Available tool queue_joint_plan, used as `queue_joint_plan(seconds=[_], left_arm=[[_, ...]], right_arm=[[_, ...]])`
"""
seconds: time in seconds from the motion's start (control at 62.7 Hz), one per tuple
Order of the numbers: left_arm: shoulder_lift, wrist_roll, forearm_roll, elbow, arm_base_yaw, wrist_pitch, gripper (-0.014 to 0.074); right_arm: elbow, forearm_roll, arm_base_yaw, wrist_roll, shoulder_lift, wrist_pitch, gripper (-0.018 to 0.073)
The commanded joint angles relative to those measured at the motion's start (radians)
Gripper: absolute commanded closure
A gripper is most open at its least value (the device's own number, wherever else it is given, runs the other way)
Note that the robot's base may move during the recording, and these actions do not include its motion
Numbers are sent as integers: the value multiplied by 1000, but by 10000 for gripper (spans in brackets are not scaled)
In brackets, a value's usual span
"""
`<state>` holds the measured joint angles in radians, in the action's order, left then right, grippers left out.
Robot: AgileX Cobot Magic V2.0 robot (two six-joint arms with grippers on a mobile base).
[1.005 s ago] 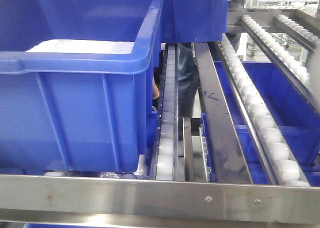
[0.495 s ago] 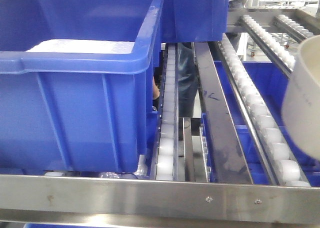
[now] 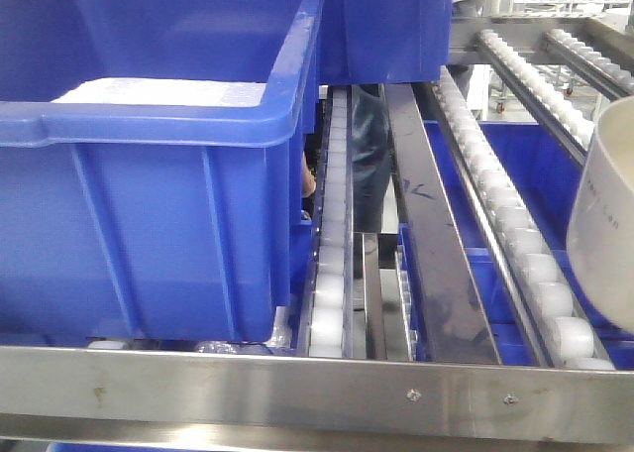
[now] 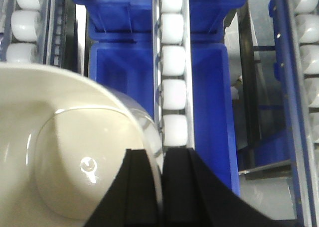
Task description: Move white bin to right shelf second layer
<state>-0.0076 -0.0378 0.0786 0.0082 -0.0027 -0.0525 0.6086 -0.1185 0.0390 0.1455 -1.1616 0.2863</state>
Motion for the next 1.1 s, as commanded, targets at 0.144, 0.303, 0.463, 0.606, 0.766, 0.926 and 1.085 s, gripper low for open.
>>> queue_joint_plan(seconds=[0.144, 0.303, 0.463, 0.606, 0.766, 0.926, 1.085], left_arm=[[-16, 4, 7, 27, 1, 81, 512], [-16, 4, 7, 27, 1, 81, 512], [-16, 4, 7, 27, 1, 81, 512], [-16, 4, 7, 27, 1, 81, 512], [-16, 4, 7, 27, 1, 81, 512], [-16, 4, 7, 27, 1, 81, 512], [-16, 4, 7, 27, 1, 81, 512]], right_arm=[[27, 13, 7, 4, 15, -43, 465], [30, 17, 7, 4, 15, -27, 222], [32, 21, 6, 4, 28, -20, 112], [32, 32, 5, 4, 80, -2, 114], [32, 35, 5, 4, 183, 70, 114], [30, 36, 5, 4, 292, 158, 191], [25, 36, -9, -9, 391, 181, 464]])
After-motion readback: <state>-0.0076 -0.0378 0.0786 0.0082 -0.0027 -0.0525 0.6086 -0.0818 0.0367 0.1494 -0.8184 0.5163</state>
